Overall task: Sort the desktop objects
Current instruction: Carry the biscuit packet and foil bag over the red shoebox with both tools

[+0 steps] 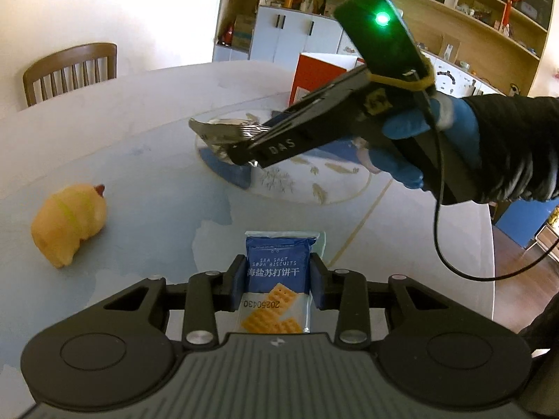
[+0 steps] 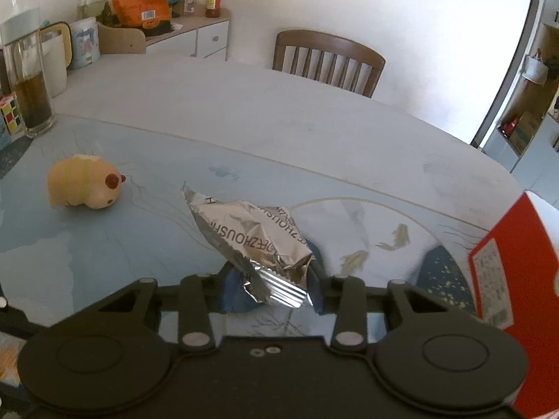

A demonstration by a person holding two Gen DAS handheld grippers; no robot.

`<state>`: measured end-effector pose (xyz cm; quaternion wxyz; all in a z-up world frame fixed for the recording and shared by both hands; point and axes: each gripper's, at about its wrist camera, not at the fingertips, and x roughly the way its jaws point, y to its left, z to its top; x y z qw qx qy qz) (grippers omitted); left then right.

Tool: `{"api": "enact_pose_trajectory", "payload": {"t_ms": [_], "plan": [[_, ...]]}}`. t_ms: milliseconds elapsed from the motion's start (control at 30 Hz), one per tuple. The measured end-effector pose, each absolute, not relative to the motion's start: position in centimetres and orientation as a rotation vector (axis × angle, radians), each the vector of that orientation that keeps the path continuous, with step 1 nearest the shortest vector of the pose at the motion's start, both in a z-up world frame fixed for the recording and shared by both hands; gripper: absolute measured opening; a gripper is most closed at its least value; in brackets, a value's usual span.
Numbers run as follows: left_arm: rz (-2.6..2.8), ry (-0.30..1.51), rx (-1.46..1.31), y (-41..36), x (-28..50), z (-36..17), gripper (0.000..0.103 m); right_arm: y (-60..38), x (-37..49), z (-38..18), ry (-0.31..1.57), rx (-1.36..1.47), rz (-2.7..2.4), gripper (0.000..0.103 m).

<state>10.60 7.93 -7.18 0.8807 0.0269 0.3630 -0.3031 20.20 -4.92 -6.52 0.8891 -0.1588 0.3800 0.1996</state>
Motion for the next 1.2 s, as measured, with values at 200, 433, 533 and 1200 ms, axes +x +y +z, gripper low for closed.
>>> {"api": "enact_pose_trajectory", "payload": {"t_ms": [200, 433, 533, 1200], "plan": [[-0.626, 0.730, 0.065, 6.8, 10.8, -5.3, 0.035, -6.6, 19.3, -4.6, 0.784, -0.301, 0.414, 0.039], [-0.595, 0.699, 0.073, 5.1, 11.4, -2.4, 0.035, -9.6, 17.7, -2.0, 0.770, -0.259, 0.408, 0.039], [-0.589, 0.682, 0.090, 3.8, 11.5, -1.3, 0.035, -11.1, 17.0, -1.0, 0.758, -0.244, 0.402, 0.039], [-0.625, 0.602, 0.131, -8.8, 15.1, 5.4, 0.035, -23.7, 16.1, 4.2, 0.691, -0.158, 0.372, 0.039]]}}
